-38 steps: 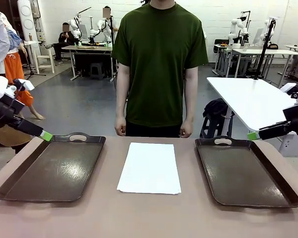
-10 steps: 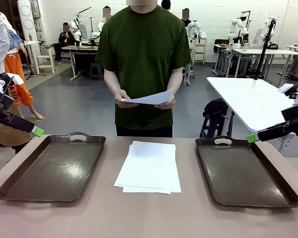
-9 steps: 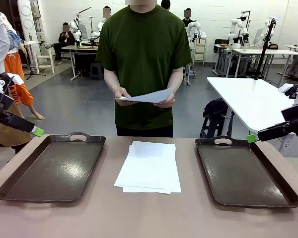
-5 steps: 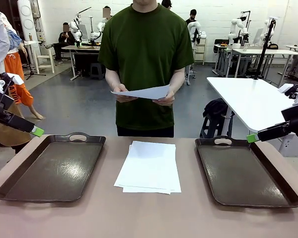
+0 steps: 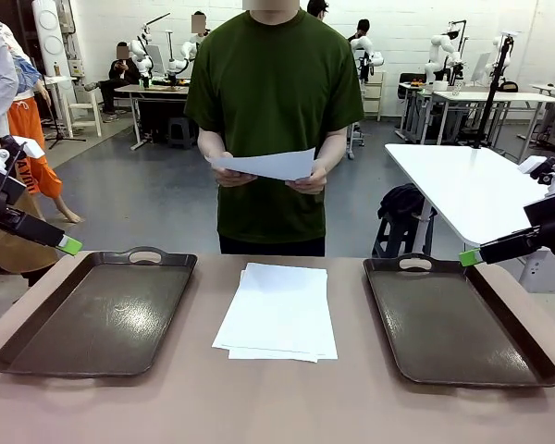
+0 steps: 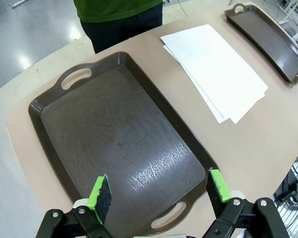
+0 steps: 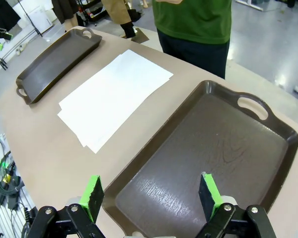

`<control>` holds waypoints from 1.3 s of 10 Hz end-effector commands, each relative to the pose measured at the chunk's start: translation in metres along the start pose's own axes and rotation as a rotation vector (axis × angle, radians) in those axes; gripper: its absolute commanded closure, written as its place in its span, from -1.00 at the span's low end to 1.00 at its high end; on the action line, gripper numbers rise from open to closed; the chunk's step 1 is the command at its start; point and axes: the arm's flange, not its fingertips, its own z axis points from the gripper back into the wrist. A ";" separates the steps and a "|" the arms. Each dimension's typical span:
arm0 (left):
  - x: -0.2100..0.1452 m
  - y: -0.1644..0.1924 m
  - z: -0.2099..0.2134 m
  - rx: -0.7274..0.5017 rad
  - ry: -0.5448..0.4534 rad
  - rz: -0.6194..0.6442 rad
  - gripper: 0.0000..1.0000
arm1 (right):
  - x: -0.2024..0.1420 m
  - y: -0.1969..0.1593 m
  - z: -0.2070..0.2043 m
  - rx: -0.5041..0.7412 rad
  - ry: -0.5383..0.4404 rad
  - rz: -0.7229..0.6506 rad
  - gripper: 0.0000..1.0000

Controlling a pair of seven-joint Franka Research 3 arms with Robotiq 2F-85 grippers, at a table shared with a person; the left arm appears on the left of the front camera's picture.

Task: Sort the A4 documents.
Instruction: Receive the A4 Paper.

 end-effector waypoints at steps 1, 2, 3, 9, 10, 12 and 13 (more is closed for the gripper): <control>-0.001 0.002 0.001 -0.010 -0.010 -0.005 -1.00 | 0.000 -0.004 -0.004 0.014 -0.011 0.008 -1.00; -0.001 0.002 0.001 -0.010 -0.010 -0.005 -1.00 | 0.000 -0.004 -0.004 0.014 -0.011 0.008 -1.00; -0.001 0.002 0.001 -0.010 -0.010 -0.005 -1.00 | 0.000 -0.004 -0.004 0.014 -0.011 0.008 -1.00; -0.001 0.002 0.001 -0.010 -0.010 -0.005 -1.00 | 0.000 -0.004 -0.004 0.014 -0.011 0.008 -1.00; -0.001 0.002 0.001 -0.010 -0.010 -0.005 -1.00 | 0.000 -0.004 -0.004 0.014 -0.011 0.008 -1.00; -0.001 0.002 0.001 -0.010 -0.010 -0.005 -1.00 | 0.000 -0.004 -0.004 0.014 -0.011 0.008 -1.00; -0.001 0.002 0.001 -0.010 -0.010 -0.005 -1.00 | 0.000 -0.004 -0.004 0.014 -0.011 0.008 -1.00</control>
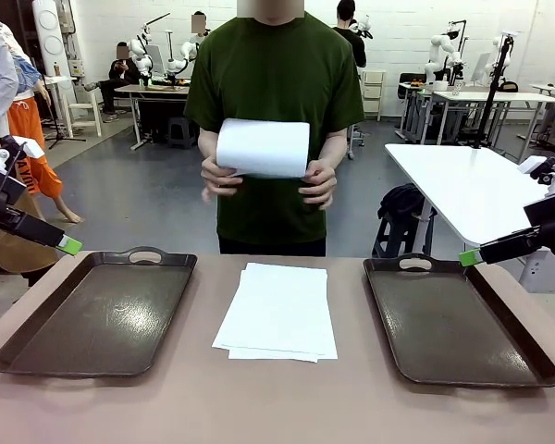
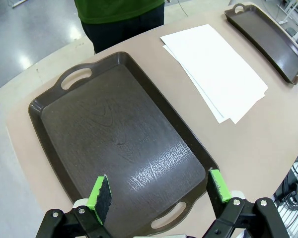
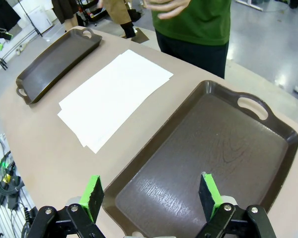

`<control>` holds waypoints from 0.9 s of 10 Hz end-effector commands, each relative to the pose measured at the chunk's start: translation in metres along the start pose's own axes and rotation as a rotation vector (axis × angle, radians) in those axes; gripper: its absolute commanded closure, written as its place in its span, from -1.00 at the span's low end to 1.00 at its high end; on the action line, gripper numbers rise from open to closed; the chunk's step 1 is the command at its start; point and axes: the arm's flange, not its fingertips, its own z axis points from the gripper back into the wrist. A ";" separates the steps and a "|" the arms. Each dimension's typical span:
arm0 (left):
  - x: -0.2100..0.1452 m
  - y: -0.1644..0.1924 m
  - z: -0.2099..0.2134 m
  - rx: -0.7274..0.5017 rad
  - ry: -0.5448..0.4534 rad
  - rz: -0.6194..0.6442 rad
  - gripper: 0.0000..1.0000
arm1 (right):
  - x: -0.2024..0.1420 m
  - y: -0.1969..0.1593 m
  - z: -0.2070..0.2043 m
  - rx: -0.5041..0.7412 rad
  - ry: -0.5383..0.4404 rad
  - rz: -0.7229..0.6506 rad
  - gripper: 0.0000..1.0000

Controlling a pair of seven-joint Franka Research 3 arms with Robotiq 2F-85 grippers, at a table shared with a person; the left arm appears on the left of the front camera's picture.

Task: Sort the A4 documents.
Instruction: Receive the A4 Paper.

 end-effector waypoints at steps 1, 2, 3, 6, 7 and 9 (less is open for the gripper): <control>-0.001 0.002 0.001 -0.010 -0.010 -0.005 -1.00 | 0.000 -0.004 -0.004 0.014 -0.011 0.008 -1.00; -0.001 0.002 0.001 -0.010 -0.010 -0.005 -1.00 | 0.000 -0.004 -0.004 0.014 -0.011 0.008 -1.00; -0.001 0.002 0.001 -0.010 -0.010 -0.005 -1.00 | 0.000 -0.004 -0.004 0.014 -0.011 0.008 -1.00; -0.001 0.002 0.001 -0.010 -0.010 -0.005 -1.00 | 0.000 -0.004 -0.004 0.014 -0.011 0.008 -1.00; -0.001 0.002 0.001 -0.010 -0.010 -0.005 -1.00 | 0.000 -0.004 -0.004 0.014 -0.011 0.008 -1.00; -0.001 0.002 0.001 -0.010 -0.010 -0.005 -1.00 | 0.000 -0.004 -0.004 0.014 -0.011 0.008 -1.00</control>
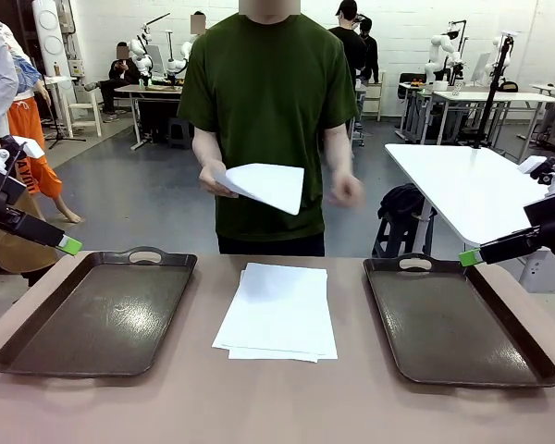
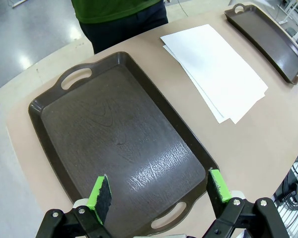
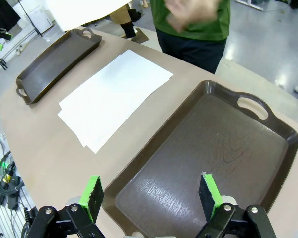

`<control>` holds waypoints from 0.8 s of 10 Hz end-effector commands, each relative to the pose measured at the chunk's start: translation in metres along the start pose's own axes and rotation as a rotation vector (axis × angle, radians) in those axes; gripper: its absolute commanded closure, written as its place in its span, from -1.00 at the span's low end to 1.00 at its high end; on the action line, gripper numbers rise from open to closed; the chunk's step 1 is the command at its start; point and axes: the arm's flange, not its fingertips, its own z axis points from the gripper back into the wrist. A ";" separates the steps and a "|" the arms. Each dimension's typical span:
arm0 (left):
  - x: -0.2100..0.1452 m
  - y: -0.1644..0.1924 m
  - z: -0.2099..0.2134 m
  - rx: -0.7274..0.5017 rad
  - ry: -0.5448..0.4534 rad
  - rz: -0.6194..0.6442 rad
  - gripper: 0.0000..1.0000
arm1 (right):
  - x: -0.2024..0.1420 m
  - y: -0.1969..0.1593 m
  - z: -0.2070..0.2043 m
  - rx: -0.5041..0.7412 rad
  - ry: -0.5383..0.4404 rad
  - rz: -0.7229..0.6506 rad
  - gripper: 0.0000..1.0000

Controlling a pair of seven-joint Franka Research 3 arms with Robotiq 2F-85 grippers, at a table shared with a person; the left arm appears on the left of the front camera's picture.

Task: Sort the A4 documents.
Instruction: Receive the A4 Paper.

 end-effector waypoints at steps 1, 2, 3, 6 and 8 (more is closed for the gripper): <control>-0.001 0.002 0.001 -0.010 -0.010 -0.005 -1.00 | 0.000 -0.004 -0.004 0.014 -0.011 0.008 -1.00; -0.001 0.002 0.001 -0.010 -0.010 -0.005 -1.00 | 0.000 -0.004 -0.004 0.014 -0.011 0.008 -1.00; -0.001 0.002 0.001 -0.010 -0.010 -0.005 -1.00 | 0.000 -0.004 -0.004 0.014 -0.011 0.008 -1.00; -0.001 0.002 0.001 -0.010 -0.010 -0.005 -1.00 | 0.000 -0.004 -0.004 0.014 -0.011 0.008 -1.00; -0.001 0.002 0.001 -0.010 -0.010 -0.005 -1.00 | 0.000 -0.004 -0.004 0.014 -0.011 0.008 -1.00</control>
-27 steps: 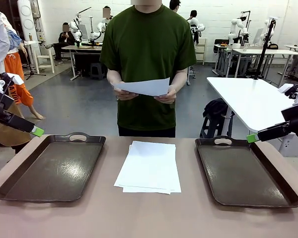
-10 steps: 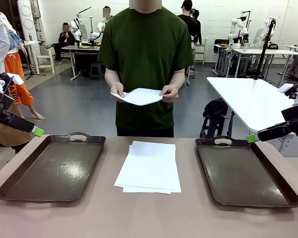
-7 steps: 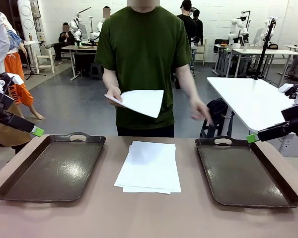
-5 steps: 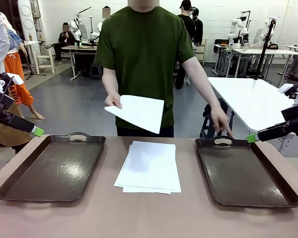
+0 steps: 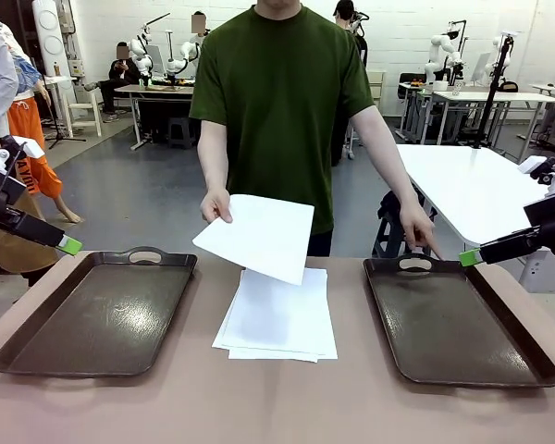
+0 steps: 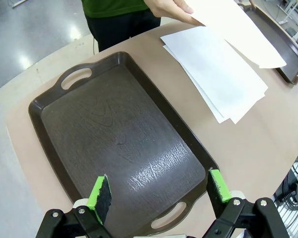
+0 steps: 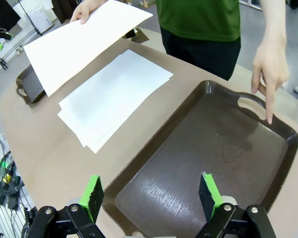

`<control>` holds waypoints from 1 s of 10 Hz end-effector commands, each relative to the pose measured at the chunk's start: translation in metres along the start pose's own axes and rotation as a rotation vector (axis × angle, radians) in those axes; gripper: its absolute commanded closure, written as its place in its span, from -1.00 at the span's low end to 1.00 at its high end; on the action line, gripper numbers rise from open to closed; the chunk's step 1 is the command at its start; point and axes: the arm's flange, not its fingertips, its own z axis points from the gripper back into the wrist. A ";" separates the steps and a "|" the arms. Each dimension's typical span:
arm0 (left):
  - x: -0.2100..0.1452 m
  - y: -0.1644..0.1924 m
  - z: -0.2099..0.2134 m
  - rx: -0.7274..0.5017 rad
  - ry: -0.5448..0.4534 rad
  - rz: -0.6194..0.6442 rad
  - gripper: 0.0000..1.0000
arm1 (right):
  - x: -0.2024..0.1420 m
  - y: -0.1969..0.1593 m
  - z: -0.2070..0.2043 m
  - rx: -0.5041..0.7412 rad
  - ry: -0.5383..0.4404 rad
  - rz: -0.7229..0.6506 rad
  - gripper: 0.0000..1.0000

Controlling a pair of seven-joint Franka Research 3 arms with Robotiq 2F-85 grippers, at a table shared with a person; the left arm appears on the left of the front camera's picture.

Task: Sort the A4 documents.
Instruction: Receive the A4 Paper.

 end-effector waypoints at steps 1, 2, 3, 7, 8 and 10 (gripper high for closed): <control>-0.001 0.002 0.001 -0.010 -0.010 -0.005 -1.00 | 0.000 -0.004 -0.004 0.014 -0.011 0.008 -1.00; -0.001 0.002 0.001 -0.010 -0.010 -0.005 -1.00 | 0.000 -0.004 -0.004 0.014 -0.011 0.008 -1.00; -0.001 0.002 0.001 -0.010 -0.010 -0.005 -1.00 | 0.000 0.000 0.000 0.000 0.000 0.000 -1.00; -0.001 0.002 0.001 -0.010 -0.010 -0.005 -1.00 | 0.013 0.009 -0.067 0.273 0.062 -0.269 -1.00; -0.001 0.002 0.001 -0.010 -0.010 -0.005 -1.00 | 0.016 0.013 -0.088 0.347 0.068 -0.343 -1.00; -0.001 0.002 0.001 -0.010 -0.010 -0.005 -1.00 | 0.020 0.026 -0.126 0.461 0.049 -0.424 -1.00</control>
